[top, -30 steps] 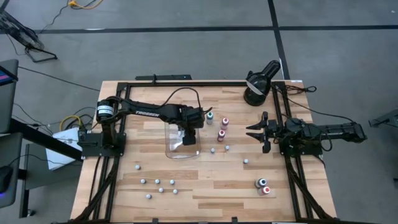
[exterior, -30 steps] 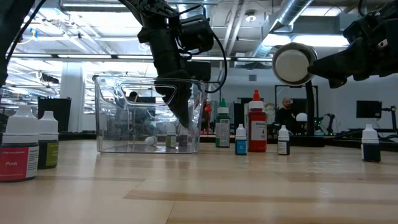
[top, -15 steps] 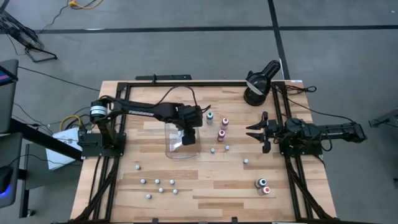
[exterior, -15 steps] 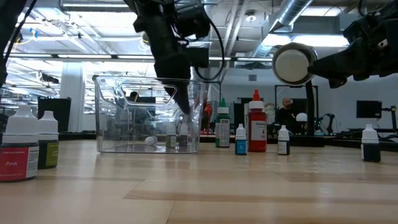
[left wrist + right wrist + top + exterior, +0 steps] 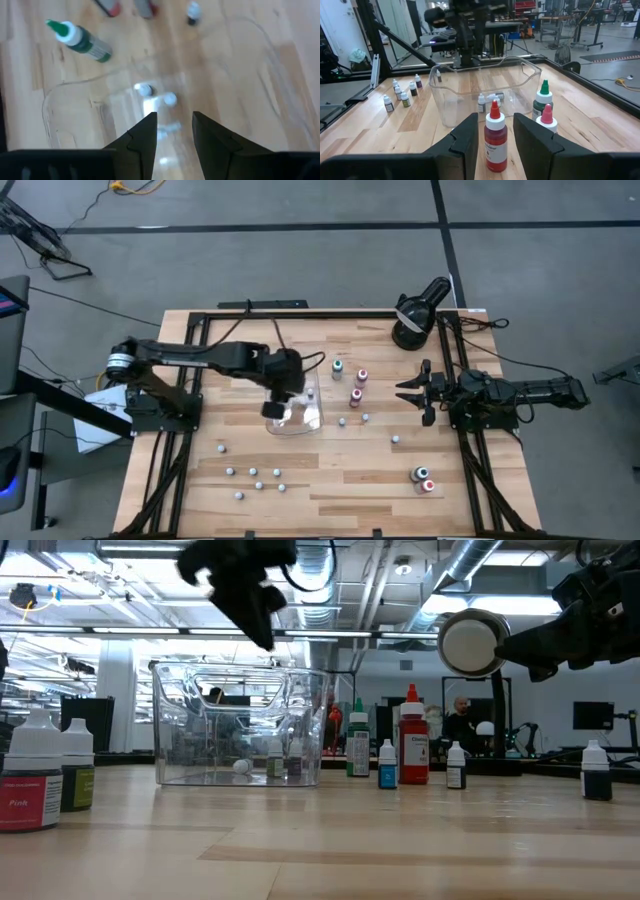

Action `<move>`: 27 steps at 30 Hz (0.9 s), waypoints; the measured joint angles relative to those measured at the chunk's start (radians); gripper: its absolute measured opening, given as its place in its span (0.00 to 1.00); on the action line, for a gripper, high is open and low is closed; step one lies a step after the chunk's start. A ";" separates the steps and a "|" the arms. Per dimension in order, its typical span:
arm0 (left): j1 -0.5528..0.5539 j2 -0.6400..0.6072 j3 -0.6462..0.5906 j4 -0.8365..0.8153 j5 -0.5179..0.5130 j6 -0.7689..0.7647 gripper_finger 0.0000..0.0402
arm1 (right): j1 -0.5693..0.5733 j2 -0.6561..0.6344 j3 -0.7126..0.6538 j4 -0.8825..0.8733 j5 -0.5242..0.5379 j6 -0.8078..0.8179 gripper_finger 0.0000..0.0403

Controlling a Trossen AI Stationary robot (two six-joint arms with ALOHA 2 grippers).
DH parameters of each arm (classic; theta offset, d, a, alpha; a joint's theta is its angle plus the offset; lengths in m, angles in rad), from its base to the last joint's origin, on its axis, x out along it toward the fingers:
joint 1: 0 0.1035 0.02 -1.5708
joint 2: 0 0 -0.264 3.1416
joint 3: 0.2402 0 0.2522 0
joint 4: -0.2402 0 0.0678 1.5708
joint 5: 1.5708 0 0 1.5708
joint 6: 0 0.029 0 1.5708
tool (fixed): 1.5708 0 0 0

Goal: Pick & Place food coloring
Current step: Put the top small black food coloring bottle into the transparent bin

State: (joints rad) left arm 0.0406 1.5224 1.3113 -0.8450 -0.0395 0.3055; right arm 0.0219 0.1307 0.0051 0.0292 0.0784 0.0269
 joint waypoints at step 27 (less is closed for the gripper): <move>-0.418 -0.366 -0.151 -0.369 -0.001 0.165 0.29 | 0.000 0.000 0.000 0.000 0.000 0.000 0.28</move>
State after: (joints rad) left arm -0.3770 1.1568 1.1602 -1.2144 -0.0402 0.4702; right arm 0.0216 0.1306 0.0048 0.0296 0.0784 0.0269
